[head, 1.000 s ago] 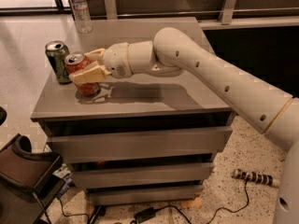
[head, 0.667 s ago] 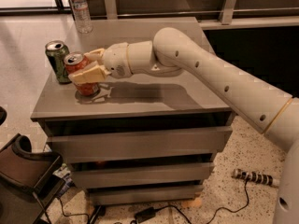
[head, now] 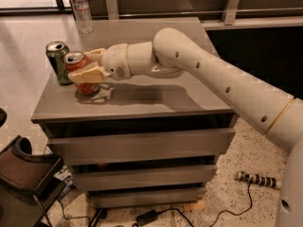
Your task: Move coke can near green can
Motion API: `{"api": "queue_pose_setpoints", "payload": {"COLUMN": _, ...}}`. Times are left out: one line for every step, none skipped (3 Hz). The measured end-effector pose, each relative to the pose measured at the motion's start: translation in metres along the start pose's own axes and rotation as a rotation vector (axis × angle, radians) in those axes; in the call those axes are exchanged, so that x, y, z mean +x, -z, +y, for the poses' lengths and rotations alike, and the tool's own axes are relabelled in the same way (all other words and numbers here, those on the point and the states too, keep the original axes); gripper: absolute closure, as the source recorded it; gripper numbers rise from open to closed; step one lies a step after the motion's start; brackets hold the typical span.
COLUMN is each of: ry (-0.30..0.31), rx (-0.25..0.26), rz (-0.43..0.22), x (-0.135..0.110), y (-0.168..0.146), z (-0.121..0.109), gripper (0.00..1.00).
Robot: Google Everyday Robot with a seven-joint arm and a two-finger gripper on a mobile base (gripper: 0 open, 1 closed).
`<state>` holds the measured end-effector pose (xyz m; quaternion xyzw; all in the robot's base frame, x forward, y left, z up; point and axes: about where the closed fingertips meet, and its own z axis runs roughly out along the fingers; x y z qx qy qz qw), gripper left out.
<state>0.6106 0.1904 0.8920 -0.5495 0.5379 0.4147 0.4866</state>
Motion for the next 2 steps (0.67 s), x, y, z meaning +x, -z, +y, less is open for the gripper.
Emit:
{"api": "queue_pose_setpoints", "payload": {"ry": 0.001, "rx": -0.005, "rz": -0.001, "x": -0.0006, "y": -0.0024, "z": 0.0015, "gripper": 0.0}}
{"api": "queue_pose_setpoints", "payload": {"ry": 0.001, "rx": -0.005, "rz": -0.001, "x": -0.0006, "y": -0.0024, "z": 0.0015, "gripper": 0.0}}
